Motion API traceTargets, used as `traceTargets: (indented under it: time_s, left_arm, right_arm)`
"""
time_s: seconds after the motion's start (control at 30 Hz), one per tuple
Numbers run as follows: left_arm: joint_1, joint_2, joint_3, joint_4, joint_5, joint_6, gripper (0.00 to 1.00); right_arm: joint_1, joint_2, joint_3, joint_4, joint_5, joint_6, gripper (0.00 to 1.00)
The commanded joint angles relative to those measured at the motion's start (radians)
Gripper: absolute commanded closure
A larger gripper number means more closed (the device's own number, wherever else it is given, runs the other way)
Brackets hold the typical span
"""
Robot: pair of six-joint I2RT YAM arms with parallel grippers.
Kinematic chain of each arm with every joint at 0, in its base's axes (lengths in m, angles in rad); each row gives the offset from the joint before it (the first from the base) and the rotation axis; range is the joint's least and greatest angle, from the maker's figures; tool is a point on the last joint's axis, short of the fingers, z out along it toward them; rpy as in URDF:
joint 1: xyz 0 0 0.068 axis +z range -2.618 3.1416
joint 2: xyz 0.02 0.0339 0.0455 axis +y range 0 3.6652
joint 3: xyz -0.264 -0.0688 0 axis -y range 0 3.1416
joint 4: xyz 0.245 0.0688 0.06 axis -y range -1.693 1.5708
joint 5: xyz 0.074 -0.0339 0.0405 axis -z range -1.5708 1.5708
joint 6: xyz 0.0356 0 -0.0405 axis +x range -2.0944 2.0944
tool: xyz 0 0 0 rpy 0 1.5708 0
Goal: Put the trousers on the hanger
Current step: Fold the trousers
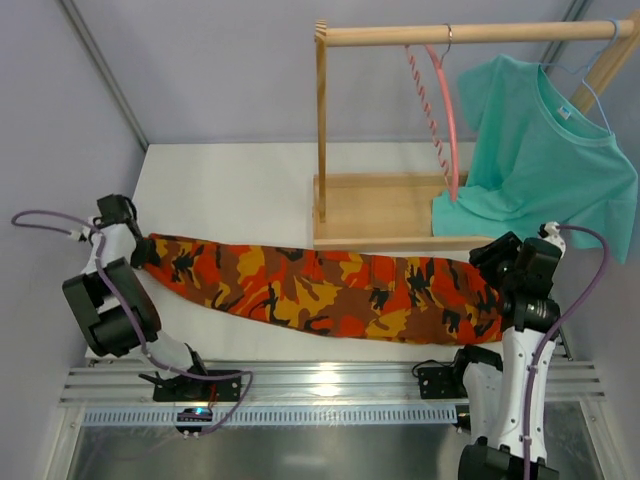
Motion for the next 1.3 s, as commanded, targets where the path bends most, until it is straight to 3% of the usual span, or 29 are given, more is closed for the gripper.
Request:
traceTargets:
  time_s: [0.0, 0.13, 0.23, 0.3, 0.53, 0.63, 0.87, 0.93, 1.07, 1.13, 1.27]
  left_arm:
    - [-0.149, -0.12, 0.039, -0.031, -0.074, 0.075, 1.0]
    - [-0.357, -0.267, -0.063, -0.026, -0.122, 0.064, 1.0]
    - [-0.468, -0.416, -0.178, 0.027, -0.065, 0.053, 1.0]
    - [-0.609, -0.503, -0.221, 0.041, -0.068, 0.04, 1.0]
    - [-0.998, -0.66, -0.339, -0.003, -0.067, -0.089, 1.0]
    - [-1.112, -0.694, -0.41, 0.007, -0.053, -0.152, 1.0]
    - [-1.238, -0.774, -0.585, 0.099, 0.024, -0.218, 1.0]
    - [-1.252, -0.808, -0.603, 0.095, 0.039, -0.209, 0.99]
    - [-1.255, -0.878, -0.623, 0.072, 0.093, -0.183, 0.82]
    - [-1.256, -0.946, -0.639, 0.061, 0.105, -0.18, 0.78]
    - [-1.256, -1.062, -0.681, 0.031, 0.095, -0.192, 0.59]
  right_arm:
    - [0.078, -0.061, 0.006, -0.017, -0.074, -0.02, 0.46]
    - [0.163, -0.094, -0.005, -0.043, -0.079, 0.003, 0.46]
    - [0.224, -0.109, -0.01, -0.064, -0.088, 0.007, 0.46]
    - [0.255, -0.118, -0.03, -0.069, -0.099, 0.011, 0.46]
    - [0.365, -0.077, -0.119, -0.047, -0.156, 0.016, 0.46]
    - [0.517, -0.057, -0.154, -0.012, -0.099, 0.103, 0.46]
    - [0.951, -0.056, -0.249, 0.176, 0.12, 0.434, 0.34]
    - [1.113, 0.019, -0.246, 0.227, 0.277, 0.503, 0.32]
    - [1.321, 0.203, -0.165, 0.288, 0.431, 0.686, 0.3]
    - [1.391, 0.338, -0.116, 0.322, 0.461, 0.778, 0.3]
    - [1.472, 0.544, 0.057, 0.365, 0.536, 0.858, 0.3]
